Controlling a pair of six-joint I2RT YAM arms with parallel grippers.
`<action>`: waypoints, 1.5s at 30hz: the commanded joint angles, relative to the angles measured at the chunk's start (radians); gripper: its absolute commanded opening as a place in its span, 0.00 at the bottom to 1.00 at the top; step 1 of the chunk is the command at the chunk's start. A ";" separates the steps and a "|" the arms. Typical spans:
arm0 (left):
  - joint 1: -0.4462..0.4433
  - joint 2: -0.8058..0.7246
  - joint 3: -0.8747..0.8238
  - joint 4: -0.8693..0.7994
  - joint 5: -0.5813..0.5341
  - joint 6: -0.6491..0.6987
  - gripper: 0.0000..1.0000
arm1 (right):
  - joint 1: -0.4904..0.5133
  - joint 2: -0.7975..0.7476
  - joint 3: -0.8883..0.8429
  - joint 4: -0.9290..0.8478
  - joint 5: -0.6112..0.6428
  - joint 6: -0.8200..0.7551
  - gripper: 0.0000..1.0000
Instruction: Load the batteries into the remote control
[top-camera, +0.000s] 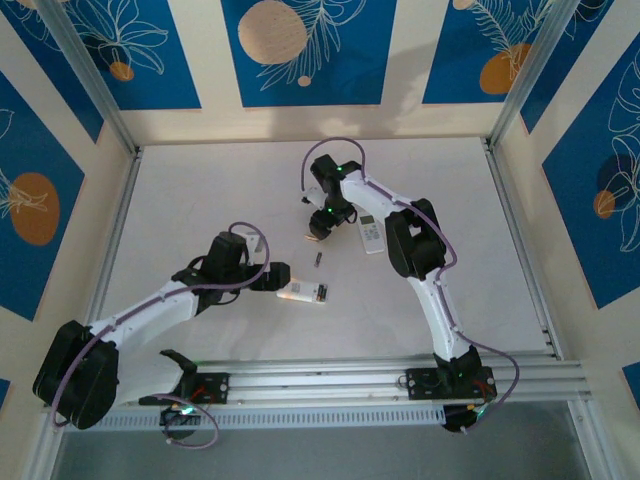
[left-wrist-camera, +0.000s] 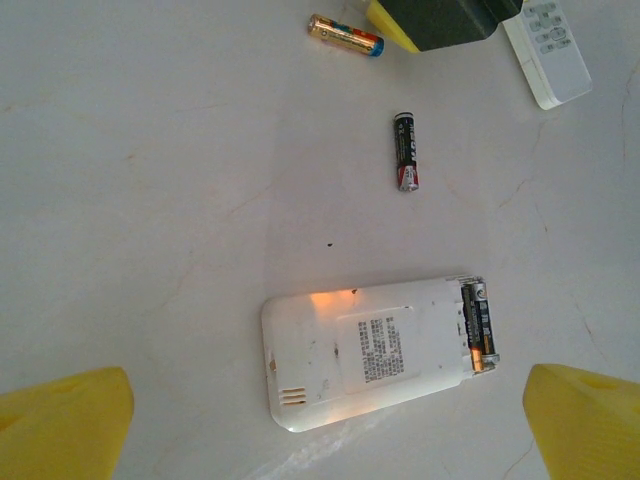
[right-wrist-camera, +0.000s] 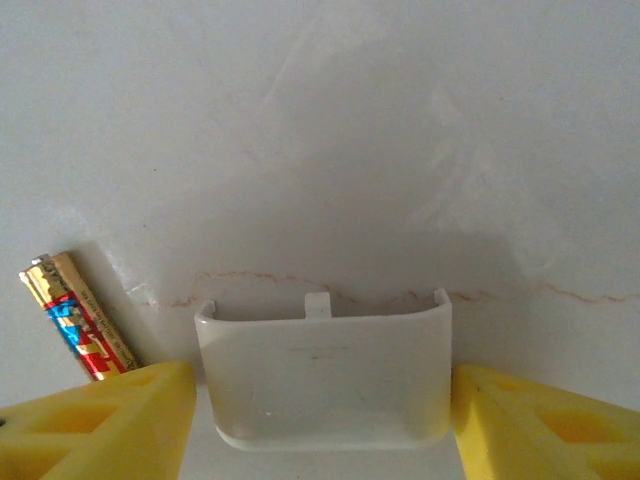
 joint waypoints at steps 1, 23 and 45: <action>-0.003 -0.021 -0.009 0.001 -0.005 0.012 1.00 | -0.022 0.043 0.028 -0.066 -0.021 0.001 0.69; -0.002 -0.033 -0.025 0.023 -0.005 0.021 1.00 | -0.031 -0.307 -0.211 0.084 0.013 -0.047 0.53; 0.000 -0.040 -0.051 0.049 -0.010 0.036 1.00 | 0.216 -0.663 -0.878 0.348 -0.170 -0.232 0.52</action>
